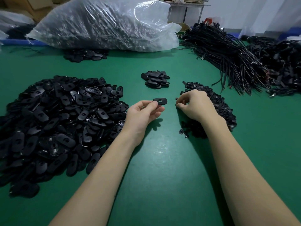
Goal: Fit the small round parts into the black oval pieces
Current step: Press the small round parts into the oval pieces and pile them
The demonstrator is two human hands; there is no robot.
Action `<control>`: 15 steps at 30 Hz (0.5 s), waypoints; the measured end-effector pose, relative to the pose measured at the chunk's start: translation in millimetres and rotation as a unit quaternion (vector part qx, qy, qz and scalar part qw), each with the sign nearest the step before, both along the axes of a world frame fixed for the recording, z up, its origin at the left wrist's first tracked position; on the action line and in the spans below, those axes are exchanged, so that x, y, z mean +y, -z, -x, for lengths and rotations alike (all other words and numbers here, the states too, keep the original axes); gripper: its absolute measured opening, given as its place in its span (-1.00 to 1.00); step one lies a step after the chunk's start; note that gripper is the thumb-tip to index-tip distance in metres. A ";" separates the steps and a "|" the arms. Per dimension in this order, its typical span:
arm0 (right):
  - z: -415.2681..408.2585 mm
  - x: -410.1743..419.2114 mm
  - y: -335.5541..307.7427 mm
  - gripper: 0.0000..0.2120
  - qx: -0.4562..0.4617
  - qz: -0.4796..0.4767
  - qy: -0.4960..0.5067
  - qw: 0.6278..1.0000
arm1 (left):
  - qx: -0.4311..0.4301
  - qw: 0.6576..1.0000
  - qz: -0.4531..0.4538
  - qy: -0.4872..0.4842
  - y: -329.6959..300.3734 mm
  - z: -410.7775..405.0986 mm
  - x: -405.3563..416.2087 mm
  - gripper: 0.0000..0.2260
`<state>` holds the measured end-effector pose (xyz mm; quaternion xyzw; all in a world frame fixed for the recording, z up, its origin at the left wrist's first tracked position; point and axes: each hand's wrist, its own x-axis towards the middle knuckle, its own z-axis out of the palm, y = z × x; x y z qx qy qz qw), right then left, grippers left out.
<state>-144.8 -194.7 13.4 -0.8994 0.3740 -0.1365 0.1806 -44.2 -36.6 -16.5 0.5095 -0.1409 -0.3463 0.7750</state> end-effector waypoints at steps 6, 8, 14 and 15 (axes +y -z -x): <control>5.6 8.3 -3.2 -0.90 -0.159 -0.153 -0.031 0.975 | 0.027 1.000 0.015 0.007 -2.3 -0.8 2.0 -0.93; 8.3 14.1 -6.4 -0.91 -0.238 -0.250 -0.035 0.938 | 0.026 1.000 0.016 0.007 -2.3 -1.0 2.3 -0.91; 11.8 26.9 -5.3 -0.92 -0.281 -0.439 -0.072 0.851 | 0.021 0.999 0.017 0.024 -1.5 -1.9 4.0 -0.92; 12.2 27.6 -6.2 -0.91 -0.289 -0.454 -0.081 0.839 | 0.017 0.999 0.016 0.034 -1.3 -1.9 4.4 -0.91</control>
